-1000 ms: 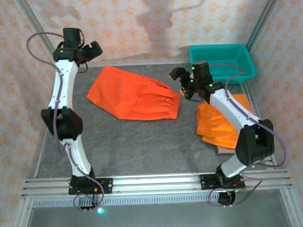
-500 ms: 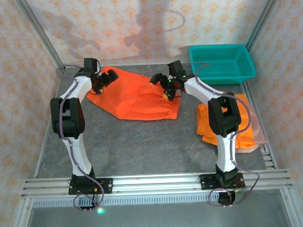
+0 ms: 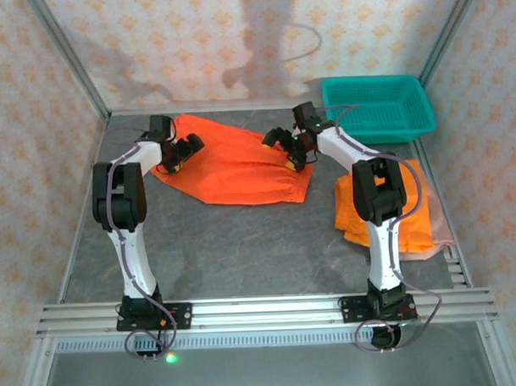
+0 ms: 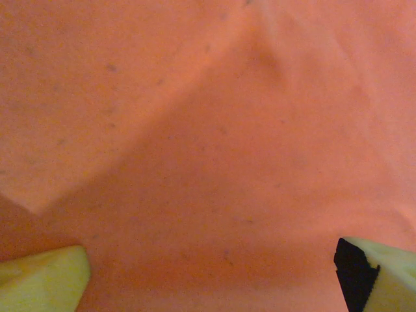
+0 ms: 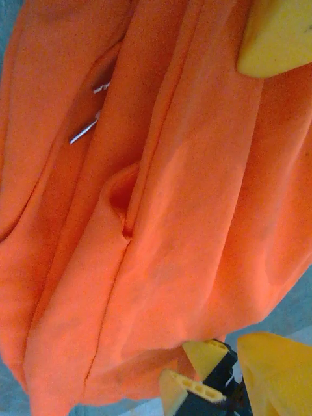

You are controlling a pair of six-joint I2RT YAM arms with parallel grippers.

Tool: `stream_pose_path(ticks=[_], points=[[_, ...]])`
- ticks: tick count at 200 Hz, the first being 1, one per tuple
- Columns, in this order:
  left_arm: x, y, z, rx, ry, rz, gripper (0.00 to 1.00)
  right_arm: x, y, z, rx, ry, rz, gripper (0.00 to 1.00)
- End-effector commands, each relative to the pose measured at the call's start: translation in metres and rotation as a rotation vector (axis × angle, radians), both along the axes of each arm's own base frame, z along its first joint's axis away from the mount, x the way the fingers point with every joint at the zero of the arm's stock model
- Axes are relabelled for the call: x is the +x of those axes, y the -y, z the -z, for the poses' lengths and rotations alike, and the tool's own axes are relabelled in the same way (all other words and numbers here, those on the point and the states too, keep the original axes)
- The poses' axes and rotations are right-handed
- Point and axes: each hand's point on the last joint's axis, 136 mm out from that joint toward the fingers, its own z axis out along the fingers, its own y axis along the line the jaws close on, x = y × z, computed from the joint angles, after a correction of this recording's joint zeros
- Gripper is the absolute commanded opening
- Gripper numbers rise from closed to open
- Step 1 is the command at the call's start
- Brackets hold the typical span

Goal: Fold and stack the shorts

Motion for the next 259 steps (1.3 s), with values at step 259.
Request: stream_pose_path(ticks=[259], points=[[-0.096, 0.016, -0.089, -0.068, 0.172, -0.047, 1.0, -0.084, 0.064, -0.027, -0.293, 0.053, -0.173, 0.99]])
